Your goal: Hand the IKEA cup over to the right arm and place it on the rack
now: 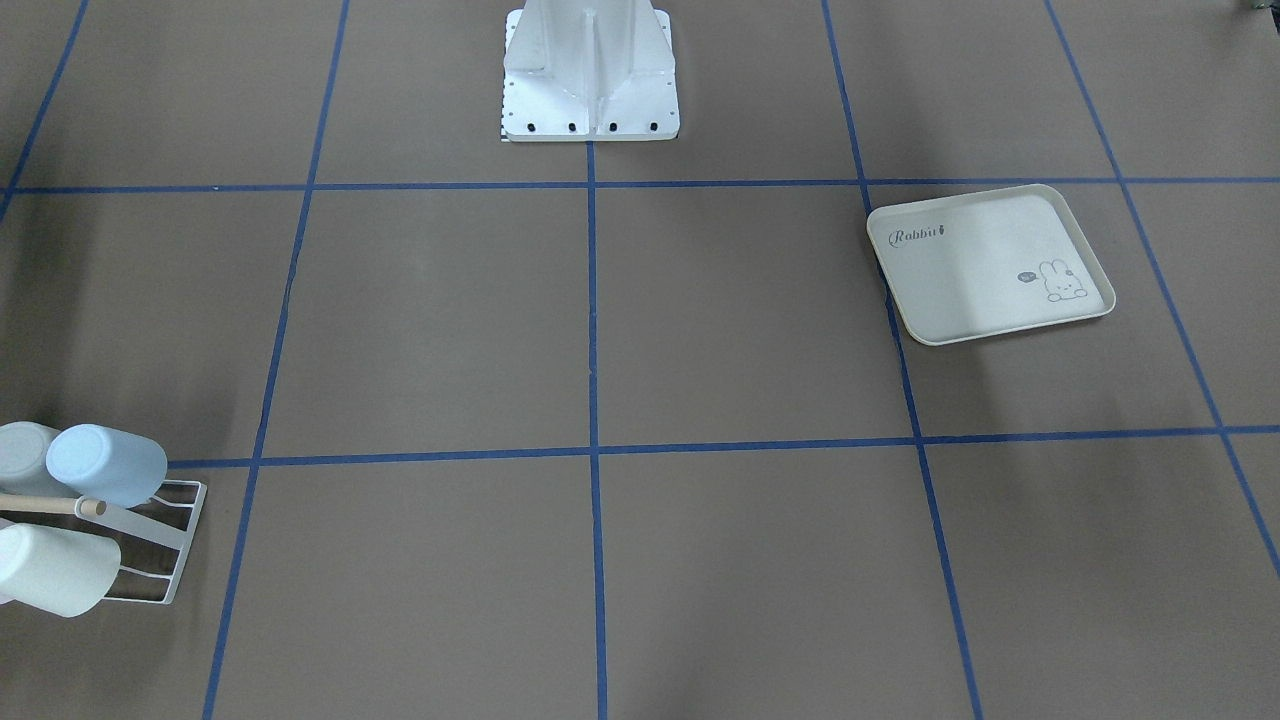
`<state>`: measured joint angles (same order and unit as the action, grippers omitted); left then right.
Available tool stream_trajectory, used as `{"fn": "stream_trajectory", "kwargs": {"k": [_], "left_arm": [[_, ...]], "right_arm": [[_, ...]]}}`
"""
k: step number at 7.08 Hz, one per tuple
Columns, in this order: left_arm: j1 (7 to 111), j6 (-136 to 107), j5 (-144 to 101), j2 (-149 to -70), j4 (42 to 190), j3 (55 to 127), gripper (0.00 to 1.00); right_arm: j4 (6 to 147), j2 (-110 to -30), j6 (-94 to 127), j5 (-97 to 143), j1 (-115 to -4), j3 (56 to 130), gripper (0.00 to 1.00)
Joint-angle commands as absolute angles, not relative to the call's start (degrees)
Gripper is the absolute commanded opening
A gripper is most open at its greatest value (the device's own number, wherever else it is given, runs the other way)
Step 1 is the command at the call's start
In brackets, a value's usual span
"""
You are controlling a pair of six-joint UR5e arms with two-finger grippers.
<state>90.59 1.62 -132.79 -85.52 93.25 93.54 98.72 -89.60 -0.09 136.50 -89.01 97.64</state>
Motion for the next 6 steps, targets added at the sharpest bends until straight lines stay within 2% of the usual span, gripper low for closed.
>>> {"fn": "stream_trajectory", "kwargs": {"k": [1, 6], "left_arm": [[90.5, 1.5, -132.7, -85.6, 93.3, 93.4, 1.0], [90.5, 2.2, -130.6, -86.2, 93.8, 94.5, 1.0]], "right_arm": [[98.7, -89.7, -0.1, 136.2, -89.2, 98.3, 1.0], [98.3, -91.3, -1.3, 133.4, -89.2, 98.2, 1.0]]}}
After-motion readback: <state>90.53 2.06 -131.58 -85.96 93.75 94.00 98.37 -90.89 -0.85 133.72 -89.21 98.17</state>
